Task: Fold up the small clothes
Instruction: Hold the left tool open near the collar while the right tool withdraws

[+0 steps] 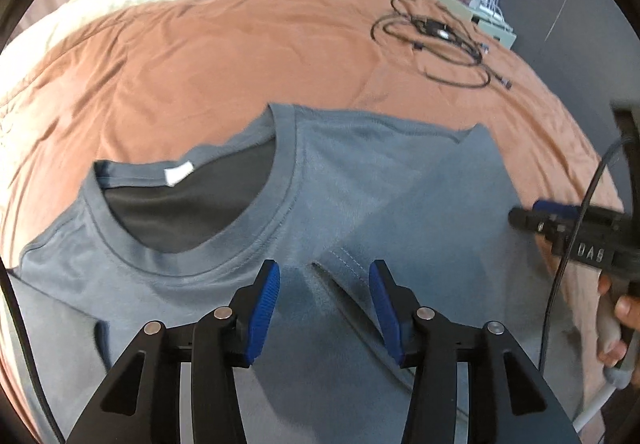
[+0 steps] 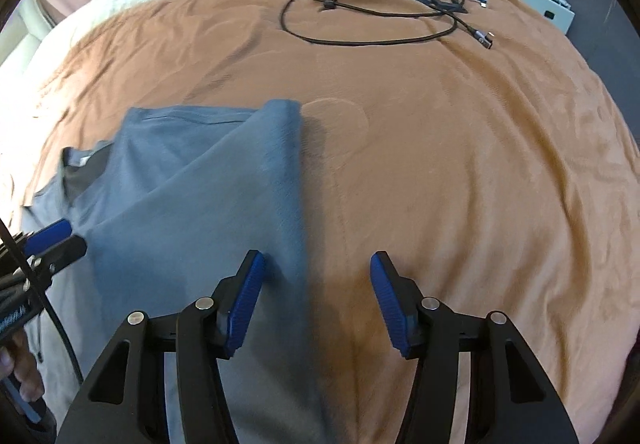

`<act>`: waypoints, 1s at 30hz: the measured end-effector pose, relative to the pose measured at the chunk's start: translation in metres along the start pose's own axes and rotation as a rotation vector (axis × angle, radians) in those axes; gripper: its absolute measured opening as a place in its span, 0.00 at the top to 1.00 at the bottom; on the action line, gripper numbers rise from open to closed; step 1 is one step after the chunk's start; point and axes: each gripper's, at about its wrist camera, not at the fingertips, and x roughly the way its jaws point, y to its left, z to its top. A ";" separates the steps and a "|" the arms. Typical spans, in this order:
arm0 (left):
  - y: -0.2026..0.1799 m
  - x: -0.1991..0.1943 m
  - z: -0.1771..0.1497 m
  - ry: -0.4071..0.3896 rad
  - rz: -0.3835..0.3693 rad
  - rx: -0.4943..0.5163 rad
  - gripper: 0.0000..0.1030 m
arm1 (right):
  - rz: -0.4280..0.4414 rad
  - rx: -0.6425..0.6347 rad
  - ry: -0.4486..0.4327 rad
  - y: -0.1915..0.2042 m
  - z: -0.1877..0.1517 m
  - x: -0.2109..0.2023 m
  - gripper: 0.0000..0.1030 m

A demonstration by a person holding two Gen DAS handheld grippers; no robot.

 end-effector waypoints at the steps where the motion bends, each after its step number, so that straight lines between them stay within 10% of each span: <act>1: -0.002 0.006 -0.001 0.009 0.022 0.010 0.53 | -0.006 0.002 0.001 0.000 0.003 0.003 0.49; 24: 0.013 0.023 0.013 0.009 0.040 -0.046 0.52 | -0.207 0.010 -0.079 0.014 0.060 0.039 0.50; 30: 0.024 -0.014 0.007 -0.039 0.059 -0.092 0.52 | -0.130 0.025 -0.125 0.003 0.043 0.000 0.50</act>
